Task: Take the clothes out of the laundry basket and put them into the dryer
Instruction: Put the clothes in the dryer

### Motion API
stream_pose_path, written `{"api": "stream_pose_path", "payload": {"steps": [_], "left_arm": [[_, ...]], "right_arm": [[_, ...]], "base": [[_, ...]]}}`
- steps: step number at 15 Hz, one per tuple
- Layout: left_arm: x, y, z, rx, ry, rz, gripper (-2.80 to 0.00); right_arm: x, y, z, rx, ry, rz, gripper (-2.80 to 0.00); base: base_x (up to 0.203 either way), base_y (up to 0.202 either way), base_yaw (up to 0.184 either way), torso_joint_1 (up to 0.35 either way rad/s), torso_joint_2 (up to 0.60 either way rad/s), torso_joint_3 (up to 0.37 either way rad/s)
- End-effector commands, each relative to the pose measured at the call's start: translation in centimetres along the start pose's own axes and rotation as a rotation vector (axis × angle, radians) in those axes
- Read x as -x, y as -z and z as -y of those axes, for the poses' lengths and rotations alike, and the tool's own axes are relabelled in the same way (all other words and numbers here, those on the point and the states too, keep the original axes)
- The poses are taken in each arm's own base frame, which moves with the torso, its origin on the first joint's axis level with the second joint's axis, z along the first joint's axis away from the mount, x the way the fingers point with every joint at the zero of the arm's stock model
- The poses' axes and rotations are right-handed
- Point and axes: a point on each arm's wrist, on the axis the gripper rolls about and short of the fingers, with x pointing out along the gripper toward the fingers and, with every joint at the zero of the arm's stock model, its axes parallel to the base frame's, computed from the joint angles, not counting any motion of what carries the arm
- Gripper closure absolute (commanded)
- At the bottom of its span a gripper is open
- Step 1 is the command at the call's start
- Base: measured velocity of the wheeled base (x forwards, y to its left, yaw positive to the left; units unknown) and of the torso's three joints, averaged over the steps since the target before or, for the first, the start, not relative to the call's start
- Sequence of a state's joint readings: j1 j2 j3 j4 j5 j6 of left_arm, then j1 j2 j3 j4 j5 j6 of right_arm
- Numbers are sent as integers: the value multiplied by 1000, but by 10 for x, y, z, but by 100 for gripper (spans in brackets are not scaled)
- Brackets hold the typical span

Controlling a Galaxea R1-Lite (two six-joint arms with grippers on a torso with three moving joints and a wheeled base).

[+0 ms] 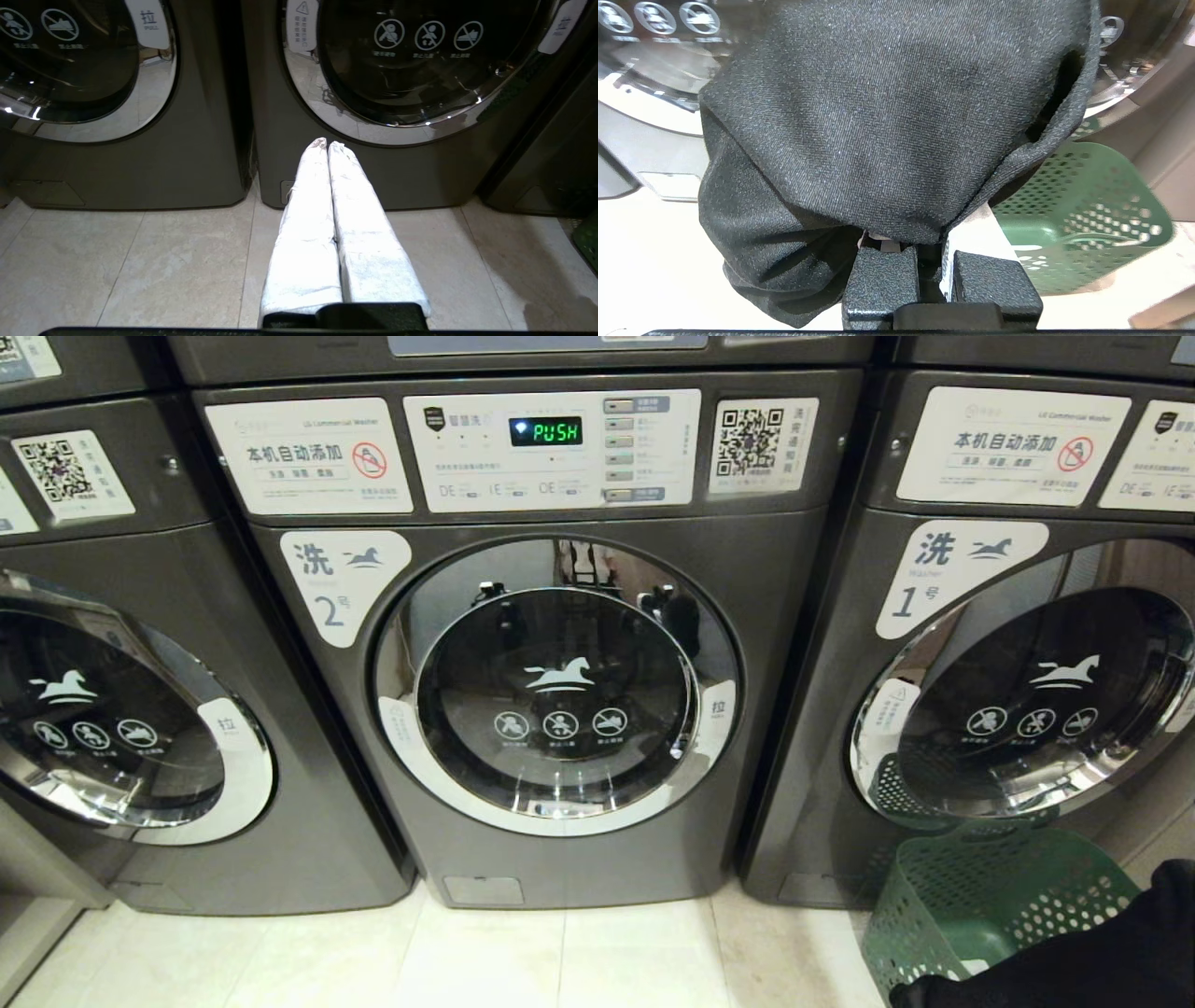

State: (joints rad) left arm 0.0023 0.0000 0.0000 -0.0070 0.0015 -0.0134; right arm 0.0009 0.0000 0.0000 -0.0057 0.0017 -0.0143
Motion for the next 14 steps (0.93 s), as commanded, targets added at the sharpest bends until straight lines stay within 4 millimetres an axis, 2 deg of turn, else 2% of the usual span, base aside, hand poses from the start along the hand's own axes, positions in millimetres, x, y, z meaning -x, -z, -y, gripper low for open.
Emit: {"api": "stream_pose_path", "payload": {"steps": [1,14], "left_arm": [[0,0,0,0,-1,-1,0],[0,0,0,0,-1,-1,0]], "right_arm": [[0,0,0,0,-1,0,0],[0,0,0,-14,3,0,0]], "base": [[0,198,1,4,6,2],[0,196,-1,1,2,3]]}}
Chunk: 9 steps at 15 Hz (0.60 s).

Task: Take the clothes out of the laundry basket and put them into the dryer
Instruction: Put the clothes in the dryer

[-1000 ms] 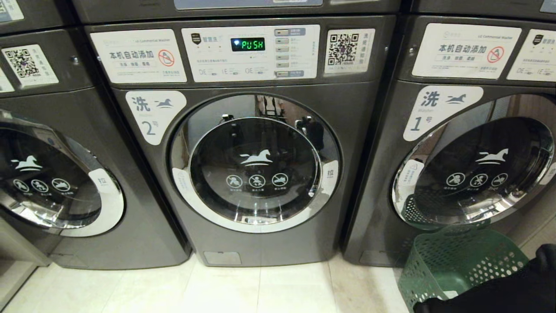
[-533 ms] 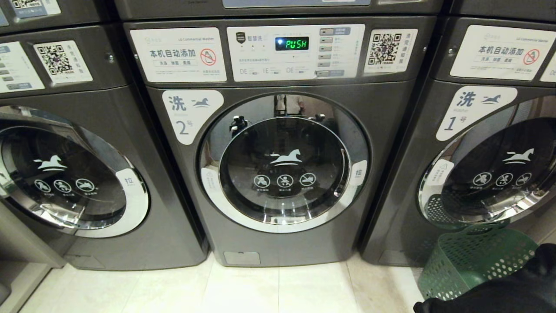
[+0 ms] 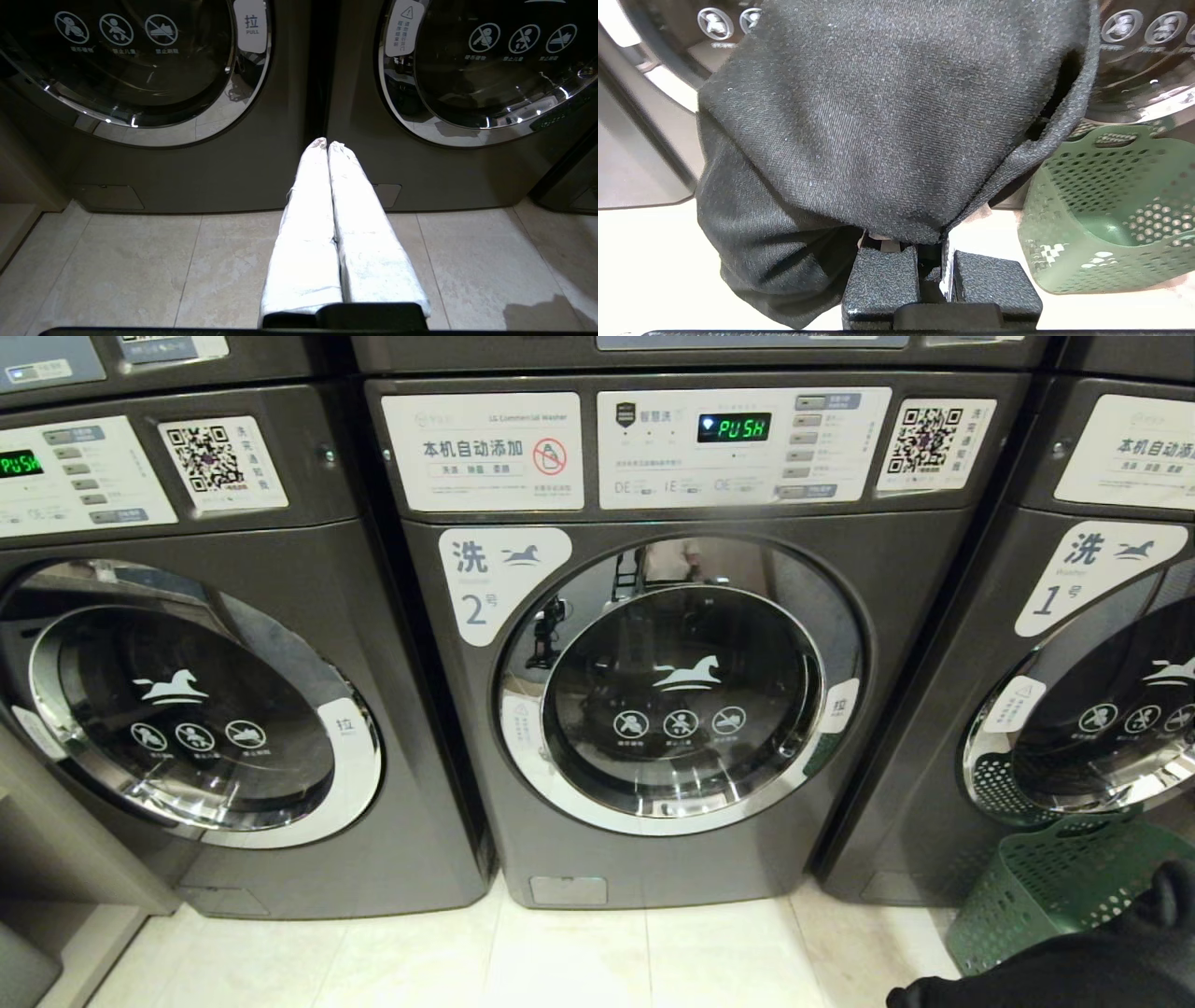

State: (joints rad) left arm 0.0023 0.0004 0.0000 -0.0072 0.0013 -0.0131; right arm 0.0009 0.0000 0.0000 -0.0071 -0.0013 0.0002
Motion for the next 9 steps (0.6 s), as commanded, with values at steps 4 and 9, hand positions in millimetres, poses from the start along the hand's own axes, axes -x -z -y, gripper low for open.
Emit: {"api": "stream_pose_path", "payload": {"steps": [4,9], "left_arm": [[0,0,0,-1,0,-1,0],[0,0,0,-1,-1,-1,0]], "right_arm": [[0,0,0,-1,0,-1,0],[0,0,0,-1,0,-1,0]], "base": [[0,186,-1,4,0,3],[0,21,0,0,0,1]]}}
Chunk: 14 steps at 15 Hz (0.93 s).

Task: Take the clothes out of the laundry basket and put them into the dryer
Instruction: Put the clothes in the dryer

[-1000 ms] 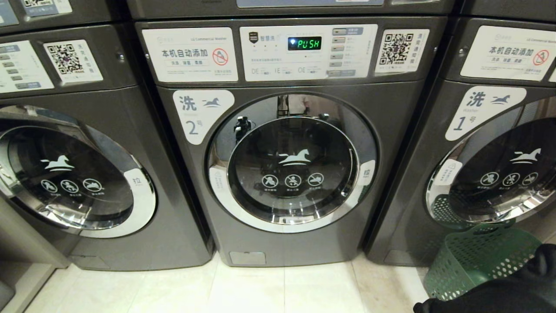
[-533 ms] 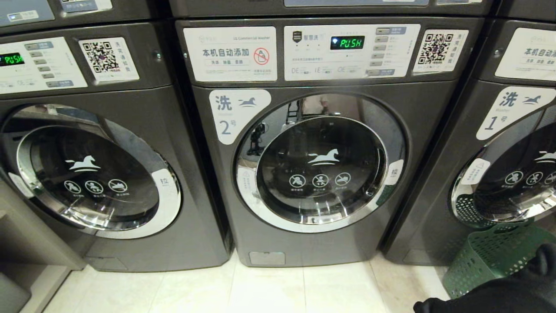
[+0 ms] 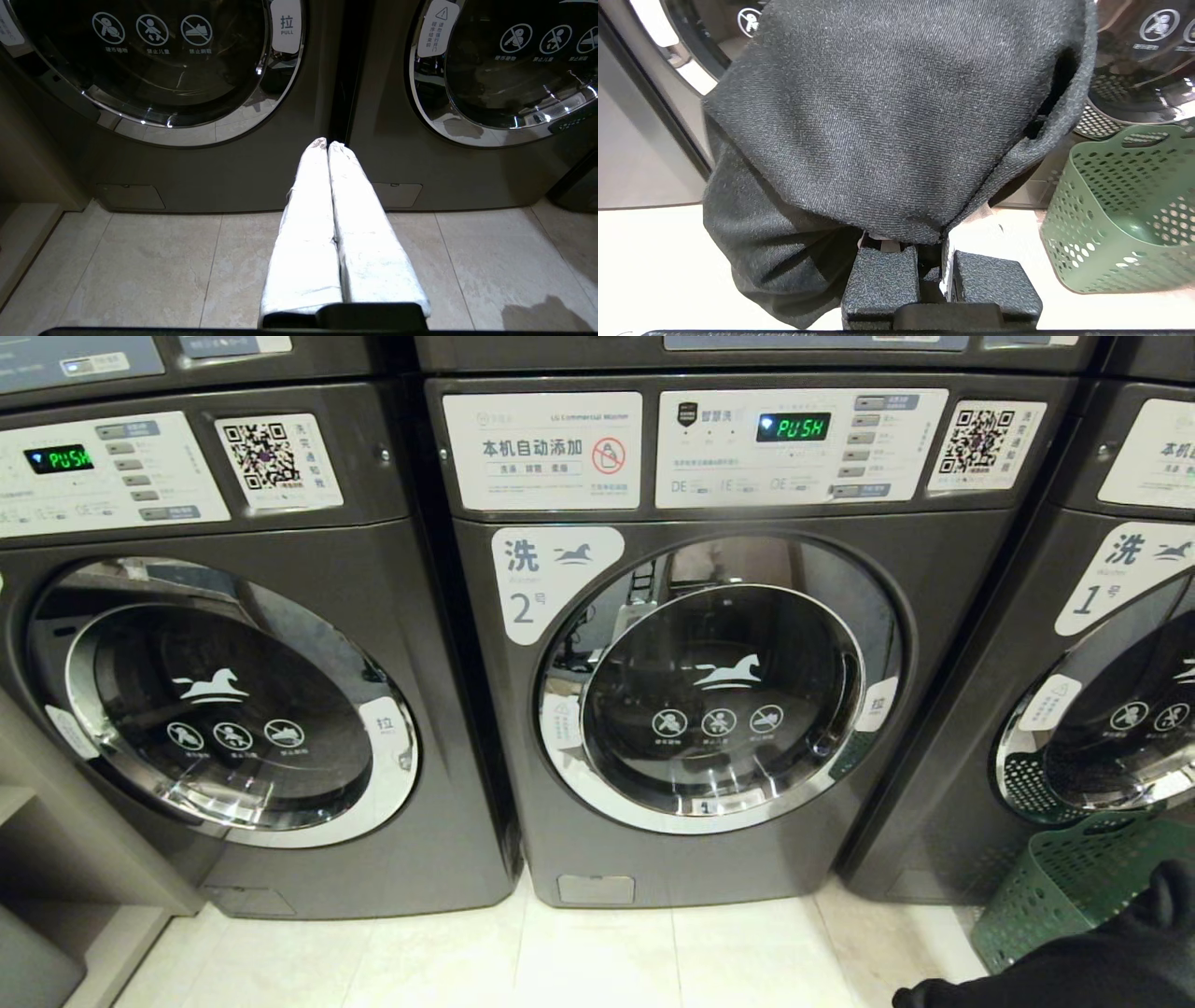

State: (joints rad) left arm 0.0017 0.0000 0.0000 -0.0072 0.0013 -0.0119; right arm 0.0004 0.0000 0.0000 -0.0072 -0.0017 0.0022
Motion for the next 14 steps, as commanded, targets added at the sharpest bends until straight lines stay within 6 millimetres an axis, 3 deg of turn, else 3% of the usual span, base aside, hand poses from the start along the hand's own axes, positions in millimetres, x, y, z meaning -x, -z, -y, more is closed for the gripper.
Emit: {"api": "stream_pose_path", "payload": {"steps": [1,5,14], "left_arm": [[0,0,0,0,-1,-1,0],[0,0,0,0,-2,-1,0],[0,0,0,0,0,-1,0]], "right_arm": [[0,0,0,2,0,-1,0],[0,0,0,-1,-1,-1,0],[0,0,0,-2,-1,-1,0]], "base": [[0,0,0,0,0,0],[32,0,0,0,1,0],[195,0,0,3,3,2]]}}
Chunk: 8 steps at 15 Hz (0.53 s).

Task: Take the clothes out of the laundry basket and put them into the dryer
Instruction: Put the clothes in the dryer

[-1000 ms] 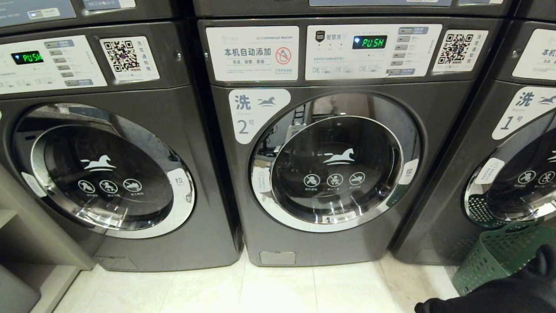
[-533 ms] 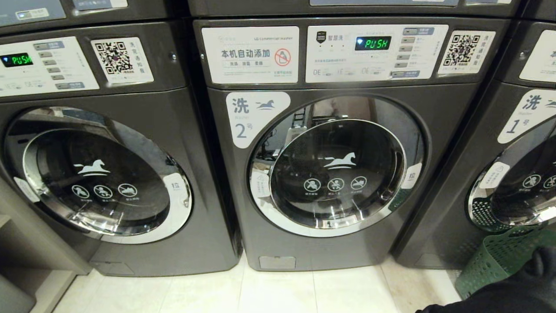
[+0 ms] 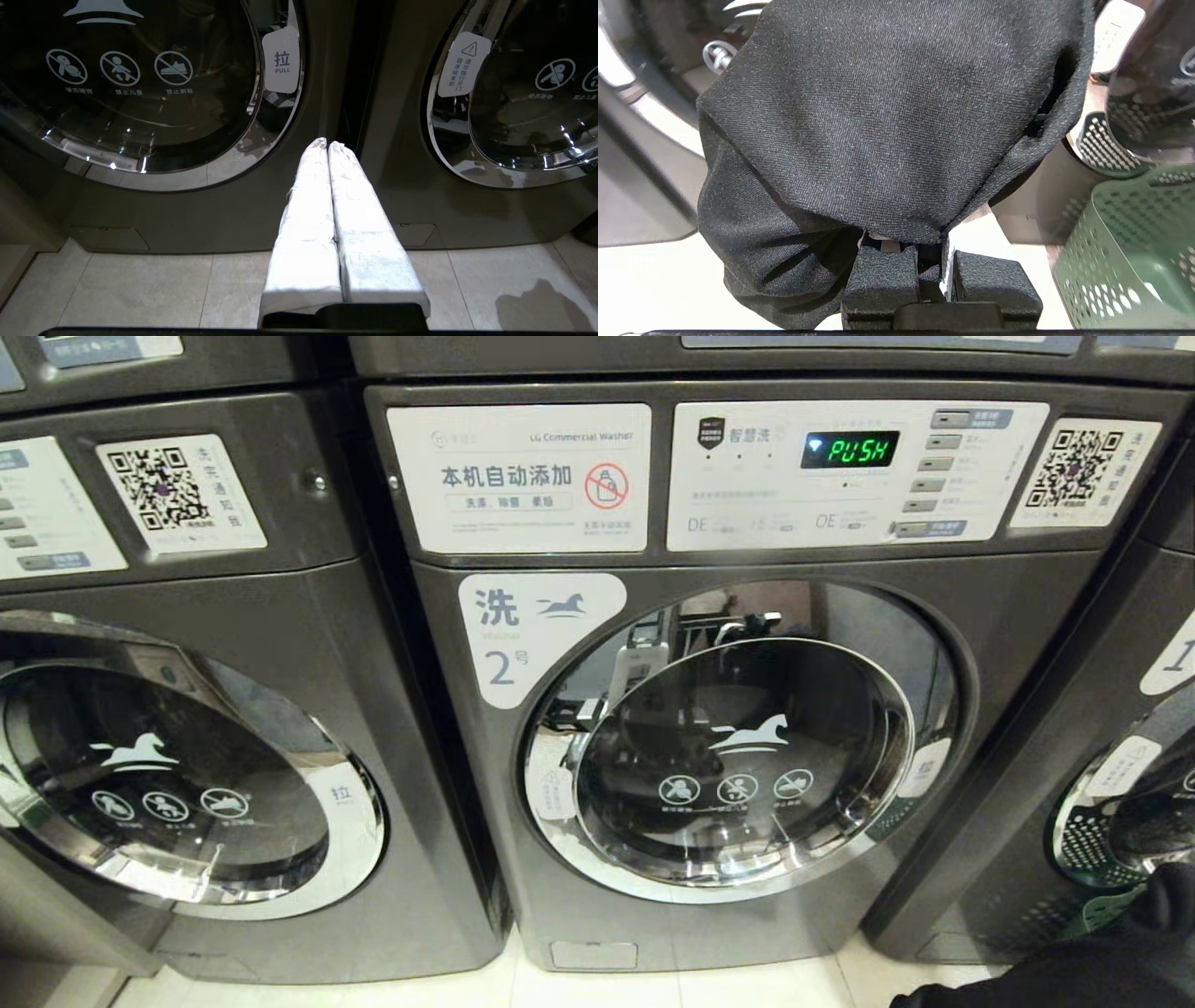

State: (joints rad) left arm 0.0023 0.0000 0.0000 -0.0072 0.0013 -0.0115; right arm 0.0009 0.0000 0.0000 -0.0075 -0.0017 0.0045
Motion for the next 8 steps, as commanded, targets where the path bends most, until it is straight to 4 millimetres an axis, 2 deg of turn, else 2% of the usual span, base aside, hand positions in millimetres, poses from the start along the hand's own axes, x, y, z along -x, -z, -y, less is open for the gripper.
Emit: {"api": "stream_pose_path", "payload": {"steps": [1,8], "left_arm": [[0,0,0,1,-1,-1,0],[0,0,0,1,-1,-1,0]], "right_arm": [[0,0,0,0,-1,-1,0],[0,0,0,-3,-1,-1,0]], "base": [[199,0,0,5,-2,-7],[196,0,1,6,4,3]]}}
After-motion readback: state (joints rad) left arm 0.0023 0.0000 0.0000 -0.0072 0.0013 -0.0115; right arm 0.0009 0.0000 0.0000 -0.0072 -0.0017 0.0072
